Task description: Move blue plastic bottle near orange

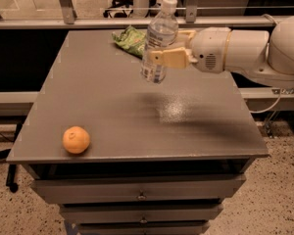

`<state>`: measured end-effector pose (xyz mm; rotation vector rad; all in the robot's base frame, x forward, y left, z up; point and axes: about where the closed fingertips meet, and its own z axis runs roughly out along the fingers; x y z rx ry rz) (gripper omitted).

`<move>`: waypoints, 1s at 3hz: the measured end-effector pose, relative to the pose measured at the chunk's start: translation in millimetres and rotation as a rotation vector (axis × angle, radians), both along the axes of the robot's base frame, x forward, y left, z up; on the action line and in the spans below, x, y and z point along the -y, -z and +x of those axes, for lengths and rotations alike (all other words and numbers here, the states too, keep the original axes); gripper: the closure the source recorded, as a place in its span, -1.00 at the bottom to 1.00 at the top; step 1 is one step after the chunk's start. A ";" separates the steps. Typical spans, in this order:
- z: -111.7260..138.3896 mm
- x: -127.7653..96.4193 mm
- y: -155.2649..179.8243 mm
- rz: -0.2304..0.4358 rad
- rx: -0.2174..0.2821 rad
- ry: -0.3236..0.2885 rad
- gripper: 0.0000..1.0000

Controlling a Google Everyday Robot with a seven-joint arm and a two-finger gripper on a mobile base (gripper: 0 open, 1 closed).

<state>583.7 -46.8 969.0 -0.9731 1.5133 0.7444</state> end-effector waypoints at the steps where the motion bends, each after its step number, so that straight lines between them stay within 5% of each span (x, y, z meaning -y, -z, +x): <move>1: -30.4 -41.5 4.2 -0.010 0.018 -0.089 1.00; 3: -80.4 -80.1 38.6 -0.072 -0.042 -0.191 1.00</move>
Offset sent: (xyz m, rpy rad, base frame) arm -0.0852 0.0842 -0.0432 -0.0764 0.0402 0.2027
